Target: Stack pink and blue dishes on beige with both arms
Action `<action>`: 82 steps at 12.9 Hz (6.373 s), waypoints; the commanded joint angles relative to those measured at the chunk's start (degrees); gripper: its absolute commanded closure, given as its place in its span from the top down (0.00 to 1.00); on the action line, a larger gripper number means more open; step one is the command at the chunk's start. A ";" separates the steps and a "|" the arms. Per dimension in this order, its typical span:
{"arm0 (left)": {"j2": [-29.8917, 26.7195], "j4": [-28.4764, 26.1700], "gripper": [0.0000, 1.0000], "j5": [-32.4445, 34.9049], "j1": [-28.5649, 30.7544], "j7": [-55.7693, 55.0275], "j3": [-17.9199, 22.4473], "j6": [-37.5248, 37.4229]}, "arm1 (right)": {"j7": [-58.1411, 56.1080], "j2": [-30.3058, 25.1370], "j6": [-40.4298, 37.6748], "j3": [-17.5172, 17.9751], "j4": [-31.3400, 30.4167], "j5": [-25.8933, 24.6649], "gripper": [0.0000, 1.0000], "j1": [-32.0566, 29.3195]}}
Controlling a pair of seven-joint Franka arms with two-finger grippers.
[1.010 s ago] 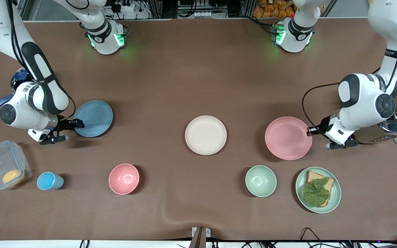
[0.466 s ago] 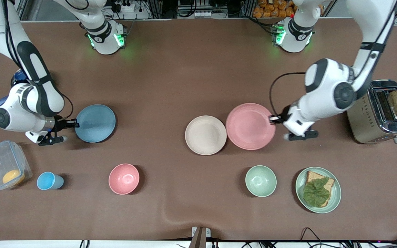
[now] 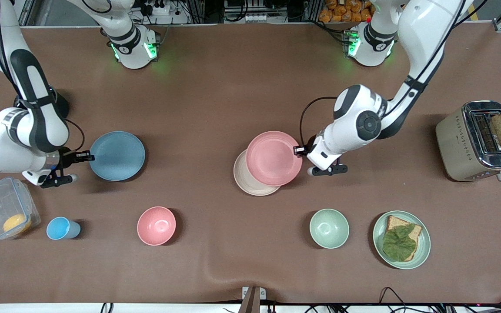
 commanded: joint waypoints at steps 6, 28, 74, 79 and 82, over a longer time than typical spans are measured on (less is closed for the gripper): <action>5.96 4.00 0.00 7.31 -8.51 -1.76 6.26 6.13 | 3.59 0.22 -10.72 0.03 8.59 3.84 0.00 1.95; 2.65 8.67 1.00 7.84 -8.10 -2.64 7.68 2.99 | 30.48 -0.31 -22.52 0.03 19.50 12.72 0.00 16.88; -24.54 26.78 1.00 11.97 2.55 23.10 22.19 -46.68 | 43.61 8.93 -9.22 -0.59 25.65 20.04 1.00 30.89; -24.45 26.96 1.00 10.05 2.55 23.81 22.19 -46.95 | 41.22 0.08 -15.47 -0.85 22.06 10.98 1.00 23.15; -24.54 26.95 1.00 7.85 3.78 23.81 22.19 -48.09 | 41.13 -7.40 -16.36 1.16 17.58 1.15 1.00 16.66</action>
